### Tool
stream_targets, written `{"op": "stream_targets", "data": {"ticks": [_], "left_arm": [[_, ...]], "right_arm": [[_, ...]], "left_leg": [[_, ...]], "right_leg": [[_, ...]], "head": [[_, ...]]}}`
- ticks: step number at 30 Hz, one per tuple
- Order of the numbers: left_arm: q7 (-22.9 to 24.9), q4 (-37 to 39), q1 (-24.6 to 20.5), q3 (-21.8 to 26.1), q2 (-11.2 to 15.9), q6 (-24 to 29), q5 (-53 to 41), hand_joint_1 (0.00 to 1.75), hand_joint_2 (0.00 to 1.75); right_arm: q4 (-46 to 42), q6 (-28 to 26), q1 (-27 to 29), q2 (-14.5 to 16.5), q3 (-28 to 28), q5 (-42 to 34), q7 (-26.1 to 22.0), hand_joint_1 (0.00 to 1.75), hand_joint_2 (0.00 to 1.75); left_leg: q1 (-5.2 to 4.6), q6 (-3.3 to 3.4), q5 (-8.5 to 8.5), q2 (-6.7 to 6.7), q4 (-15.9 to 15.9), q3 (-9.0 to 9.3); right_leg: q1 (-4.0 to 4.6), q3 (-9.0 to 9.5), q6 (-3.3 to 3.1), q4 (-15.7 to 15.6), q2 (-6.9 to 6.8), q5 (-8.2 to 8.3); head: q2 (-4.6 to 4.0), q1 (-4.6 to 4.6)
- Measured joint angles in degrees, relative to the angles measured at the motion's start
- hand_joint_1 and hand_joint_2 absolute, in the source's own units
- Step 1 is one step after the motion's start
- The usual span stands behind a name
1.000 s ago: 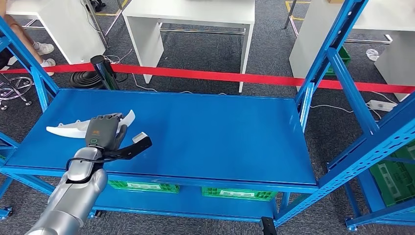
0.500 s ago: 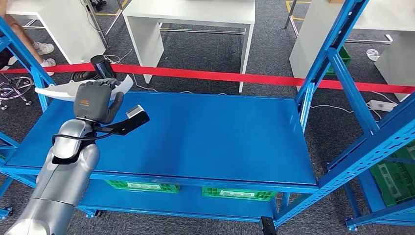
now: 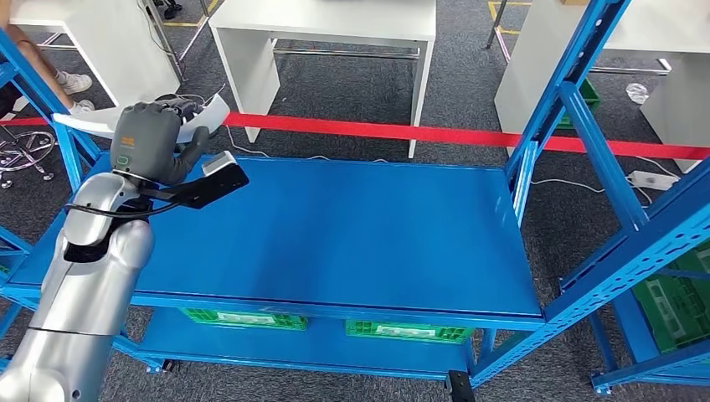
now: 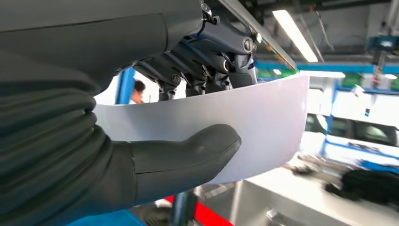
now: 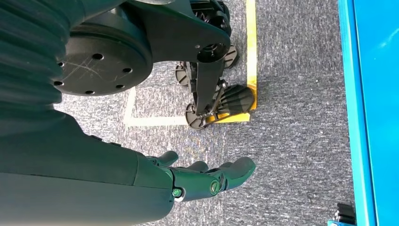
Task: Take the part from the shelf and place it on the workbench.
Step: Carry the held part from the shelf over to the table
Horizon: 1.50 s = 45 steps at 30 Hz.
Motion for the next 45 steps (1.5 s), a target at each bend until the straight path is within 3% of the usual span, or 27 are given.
{"op": "stream_targets", "data": {"ticks": [4, 7, 9, 11, 12, 13, 14, 16, 18, 22, 24, 26, 27, 28, 29, 31, 33, 37, 39, 41, 42, 43, 44, 45], "left_arm": [[-0.53, -2.76, -0.73, -1.35, 2.27, -4.03, 5.89, 1.43, 1.75], [-1.20, -4.10, -1.33, -2.09, 3.78, -6.04, 9.51, 1.43, 1.75], [-1.59, -4.51, -1.72, -2.85, 4.49, -7.28, 11.43, 1.43, 1.75], [-1.82, -4.51, -1.86, -3.69, 5.23, -8.56, 13.26, 1.43, 1.75], [-1.87, -4.44, -1.82, -4.01, 5.55, -9.11, 14.10, 1.43, 1.75], [-1.92, -4.34, -1.82, -4.33, 5.84, -9.55, 14.89, 1.43, 1.75], [-1.97, -4.23, -1.85, -4.63, 6.07, -9.83, 15.55, 1.43, 1.75], [-2.05, -4.00, -2.09, -5.18, 6.39, -10.07, 16.46, 1.43, 1.75], [-1.98, -3.69, -2.56, -5.65, 6.51, -10.26, 16.94, 1.43, 1.75], [-1.75, -2.82, -3.50, -6.28, 6.55, -10.60, 17.32, 1.43, 1.75], [-1.69, -2.34, -3.90, -6.51, 6.56, -10.63, 17.37, 1.43, 1.75], [-1.68, -1.78, -4.13, -6.79, 6.58, -10.66, 17.38, 1.43, 1.75], [-1.68, -1.42, -4.15, -6.94, 6.57, -10.74, 17.42, 1.43, 1.75], [-1.70, -0.99, -4.19, -7.09, 6.50, -10.84, 17.46, 1.43, 1.75], [-1.73, -0.51, -4.30, -7.23, 6.38, -10.94, 17.53, 1.43, 1.75], [-1.80, 0.45, -4.90, -7.44, 6.04, -11.04, 17.70, 1.43, 1.75], [-1.85, 1.23, -5.71, -7.53, 5.63, -11.04, 17.86, 1.43, 1.75], [-1.97, 2.50, -6.30, -7.64, 5.02, -11.01, 18.08, 1.43, 1.75], [-2.12, 3.10, -6.63, -7.66, 4.62, -10.88, 18.19, 1.43, 1.75], [-2.25, 3.93, -6.88, -7.72, 4.13, -10.65, 18.28, 1.43, 1.75], [-2.28, 4.42, -6.92, -7.75, 3.93, -10.54, 18.29, 1.43, 1.75], [-2.28, 4.87, -6.94, -7.78, 3.74, -10.46, 18.31, 1.43, 1.75], [-2.29, 5.24, -6.95, -7.79, 3.57, -10.40, 18.32, 1.43, 1.75], [-2.32, 5.54, -6.98, -7.80, 3.39, -10.32, 18.34, 1.43, 1.75]], "right_arm": [[0.00, 0.04, -0.01, -0.13, -0.36, 0.52, 0.22, 0.00, 1.75], [0.00, 0.08, -0.02, -0.33, -0.66, 0.96, 0.04, 0.00, 1.75], [0.00, 0.26, -0.04, -0.50, -0.80, 1.21, -0.20, 0.00, 1.75], [0.00, 0.52, -0.06, -0.65, -0.91, 1.48, -0.34, 0.00, 1.75], [0.00, 0.60, -0.04, -0.74, -0.97, 1.64, -0.36, 0.00, 1.75], [0.00, 0.66, -0.03, -0.84, -1.04, 1.81, -0.37, 0.00, 1.75], [0.00, 0.69, -0.03, -0.90, -1.10, 1.97, -0.37, 0.00, 1.75], [0.01, 0.72, -0.13, -1.00, -1.19, 2.16, -0.39, 0.00, 1.75], [0.01, 0.74, -0.26, -1.02, -1.25, 2.32, -0.56, 0.00, 1.75], [0.00, 0.89, -0.32, -1.07, -1.29, 2.50, -0.92, 0.00, 1.75], [0.00, 0.95, -0.34, -1.09, -1.31, 2.50, -0.98, 0.00, 1.75], [0.00, 0.98, -0.33, -1.11, -1.35, 2.49, -1.09, 0.00, 1.75], [0.00, 1.05, -0.31, -1.13, -1.39, 2.46, -1.31, 0.00, 1.75], [0.00, 1.16, -0.30, -1.14, -1.45, 2.44, -1.62, 0.00, 1.75], [0.00, 1.31, -0.30, -1.15, -1.51, 2.43, -1.99, 0.00, 1.75], [0.00, 1.62, -0.33, -1.16, -1.60, 2.42, -2.56, 0.00, 1.75], [0.00, 1.83, -0.38, -1.21, -1.62, 2.44, -2.80, 0.00, 1.75], [0.00, 1.62, -0.37, -1.29, -1.64, 2.52, -2.97, 0.00, 1.75], [0.00, 0.42, -0.37, -1.34, -1.65, 2.75, -3.76, 0.00, 1.75], [0.00, -1.23, -0.44, -1.39, -1.66, 3.16, -5.05, 0.00, 1.75], [0.00, -2.04, -0.49, -1.41, -1.66, 3.42, -5.56, 0.00, 1.75], [0.00, -2.82, -0.51, -1.44, -1.66, 3.68, -5.93, 0.00, 1.75], [0.00, -3.52, -0.54, -1.48, -1.66, 3.92, -6.18, 0.00, 1.75], [0.00, -4.11, -0.57, -1.53, -1.66, 4.10, -6.39, 0.00, 1.75]], "left_leg": [[-0.34, 0.68, -0.20, 0.04, 0.31, -0.11], [0.18, 1.20, 0.73, 0.19, -1.22, 0.59], [0.55, 1.44, 1.25, 0.32, -2.06, 0.97], [0.65, 1.48, 1.27, 0.37, -2.00, 0.90], [0.70, 1.39, 1.20, 0.40, -1.85, 0.86], [0.80, 1.23, 1.07, 0.41, -1.63, 0.81], [0.97, 0.97, 0.87, 0.40, -1.28, 0.74], [1.18, 0.09, 0.16, 0.34, -0.09, 0.37], [1.10, -0.81, -0.36, 0.20, 0.97, -0.22], [1.25, -2.06, -1.00, 0.19, 1.76, -0.85], [1.32, -2.50, -3.98, 0.29, 6.29, -2.84], [1.34, -2.73, -7.65, 0.31, 13.75, -5.91], [1.34, -2.73, -8.49, 0.31, 16.31, -6.89], [1.34, -2.65, -8.26, 0.31, 16.84, -6.89], [1.34, -2.51, -7.05, 0.32, 15.18, -5.84], [1.31, -2.11, -3.69, 0.32, 7.39, -1.63], [1.07, -1.70, -2.07, 0.26, 1.85, 1.14], [0.85, -0.19, -0.98, 0.32, 0.61, 0.98], [1.02, 0.73, -0.19, 0.48, 0.20, 0.51], [0.81, 1.20, 0.33, 0.52, 0.29, -0.26], [0.67, 1.29, 0.54, 0.52, 0.42, -0.65], [0.53, 1.33, 0.72, 0.52, 0.58, -1.05], [0.42, 1.33, 0.86, 0.52, 0.78, -1.40], [0.32, 1.31, 0.96, 0.51, 0.98, -1.67]], "right_leg": [[-0.23, 0.06, 0.66, -0.30, 0.03, 0.20], [-0.02, -0.12, 1.14, 0.34, 0.03, -0.36], [-0.13, -2.33, 1.48, 5.12, -0.06, -3.11], [-0.44, -6.03, 2.00, 12.56, -0.12, -6.22], [-0.64, -7.18, 2.25, 14.71, -0.15, -6.59], [-0.84, -7.34, 2.49, 14.81, -0.19, -5.90], [-1.07, -6.25, 2.75, 12.51, -0.26, -4.22], [-1.45, -2.65, 3.24, 5.12, -0.35, -1.07], [-1.52, -1.06, 2.87, 1.61, -0.17, -0.23], [-1.37, -1.51, 1.08, 1.62, 0.02, 0.08], [-1.48, -1.63, 0.44, 1.38, -0.02, 0.43], [-1.41, -1.85, 0.15, 1.35, -0.07, 0.61], [-1.37, -1.95, 0.10, 1.35, -0.08, 0.69], [-1.35, -2.01, 0.10, 1.36, -0.08, 0.77], [-1.34, -2.04, 0.15, 1.36, -0.06, 0.86], [-1.30, -2.09, 0.45, 1.39, -0.05, 1.09], [-1.15, -2.31, 1.06, 1.38, -0.07, 1.45], [-1.29, -2.76, 2.62, 1.10, -0.10, 1.91], [-1.29, -4.32, 2.96, 4.64, -0.19, -0.92], [-1.14, -7.19, 3.12, 12.11, -0.26, -5.23], [-1.04, -8.22, 3.12, 15.16, -0.27, -6.51], [-0.91, -8.40, 3.03, 16.49, -0.27, -6.85], [-0.76, -7.34, 2.82, 15.40, -0.27, -6.14], [-0.57, -5.19, 2.49, 12.23, -0.28, -4.75]], "head": [[0.00, -0.03], [0.00, 0.02], [0.00, 0.17], [0.00, 0.30], [0.00, 0.31], [0.00, 0.30], [0.00, 0.31], [0.00, 0.36], [0.00, 0.40], [0.00, 0.36], [0.00, 0.23], [0.00, 0.17], [0.00, 0.16], [0.00, 0.16], [0.00, 0.16], [0.00, 0.16], [0.00, 0.20], [0.00, 0.21], [0.00, 0.25], [0.00, 0.27], [0.00, 0.25], [0.00, 0.25], [0.00, 0.25], [0.00, 0.25]]}}
